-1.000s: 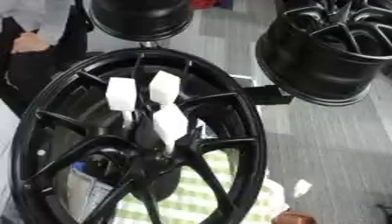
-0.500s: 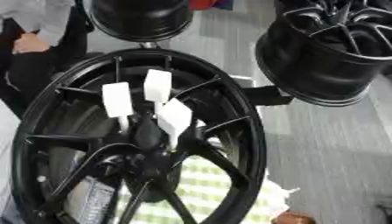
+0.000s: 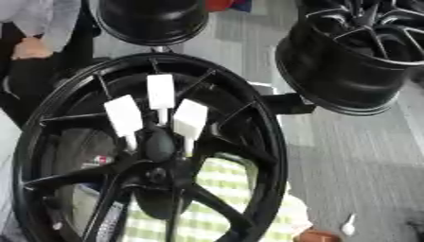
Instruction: Pull the pin out of the wheel hub.
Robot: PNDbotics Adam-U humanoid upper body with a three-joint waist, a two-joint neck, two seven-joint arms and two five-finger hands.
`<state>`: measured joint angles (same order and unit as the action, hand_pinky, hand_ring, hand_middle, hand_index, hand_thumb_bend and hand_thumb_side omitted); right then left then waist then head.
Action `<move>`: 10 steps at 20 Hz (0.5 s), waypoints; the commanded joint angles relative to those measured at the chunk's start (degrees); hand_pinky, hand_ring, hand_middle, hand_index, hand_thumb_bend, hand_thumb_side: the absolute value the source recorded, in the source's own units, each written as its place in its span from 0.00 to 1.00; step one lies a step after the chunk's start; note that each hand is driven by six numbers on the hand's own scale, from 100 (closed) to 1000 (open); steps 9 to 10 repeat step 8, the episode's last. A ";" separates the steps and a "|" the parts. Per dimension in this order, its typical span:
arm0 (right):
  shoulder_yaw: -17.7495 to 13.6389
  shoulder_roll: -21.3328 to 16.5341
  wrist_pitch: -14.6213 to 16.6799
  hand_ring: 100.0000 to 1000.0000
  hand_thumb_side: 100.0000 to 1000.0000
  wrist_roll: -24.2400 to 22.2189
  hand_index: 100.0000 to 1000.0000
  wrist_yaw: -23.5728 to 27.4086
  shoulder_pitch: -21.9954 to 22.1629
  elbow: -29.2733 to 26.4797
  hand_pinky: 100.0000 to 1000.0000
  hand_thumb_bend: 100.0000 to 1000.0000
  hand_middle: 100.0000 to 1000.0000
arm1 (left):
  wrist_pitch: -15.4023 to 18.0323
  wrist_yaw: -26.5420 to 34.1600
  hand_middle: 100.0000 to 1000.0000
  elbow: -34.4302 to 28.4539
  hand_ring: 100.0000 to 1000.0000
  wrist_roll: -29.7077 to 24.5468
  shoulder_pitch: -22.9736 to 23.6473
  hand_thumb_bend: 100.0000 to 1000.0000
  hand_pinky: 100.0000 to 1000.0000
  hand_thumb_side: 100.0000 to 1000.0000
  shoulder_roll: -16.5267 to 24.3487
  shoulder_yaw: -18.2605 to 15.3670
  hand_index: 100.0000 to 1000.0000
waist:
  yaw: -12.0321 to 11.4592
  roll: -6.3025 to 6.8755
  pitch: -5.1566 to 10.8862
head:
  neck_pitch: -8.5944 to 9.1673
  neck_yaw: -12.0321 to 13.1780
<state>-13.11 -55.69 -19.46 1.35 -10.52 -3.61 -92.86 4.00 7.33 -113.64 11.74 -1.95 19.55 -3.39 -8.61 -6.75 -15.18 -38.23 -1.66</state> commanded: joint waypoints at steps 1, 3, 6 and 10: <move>-0.86 -0.78 0.07 0.81 0.53 2.87 0.76 2.80 0.49 -4.89 0.85 0.00 0.72 | 0.11 -0.08 0.74 -0.96 0.75 0.15 -0.14 0.00 0.84 0.88 0.58 -0.27 0.78 | 0.10 0.33 0.90 | 0.02 0.28; -0.49 -0.39 -0.50 0.81 0.52 4.56 0.76 3.73 0.99 -7.62 0.85 0.00 0.72 | 0.13 -0.08 0.74 -0.96 0.75 0.17 -0.16 0.00 0.84 0.88 0.57 -0.27 0.78 | 0.08 0.37 0.87 | -0.01 0.26; 0.28 0.68 -0.81 0.81 0.51 6.91 0.76 4.06 1.26 -11.72 0.85 0.00 0.71 | 0.21 -0.08 0.74 -0.96 0.75 0.18 -0.20 0.00 0.84 0.88 0.53 -0.26 0.78 | 0.03 0.44 0.78 | -0.12 0.13; 0.86 1.65 -0.90 0.81 0.52 8.27 0.76 4.12 1.48 -14.43 0.84 0.00 0.71 | 0.28 -0.07 0.74 -0.96 0.75 0.21 -0.26 0.00 0.84 0.88 0.49 -0.27 0.78 | -0.02 0.49 0.69 | -0.21 0.12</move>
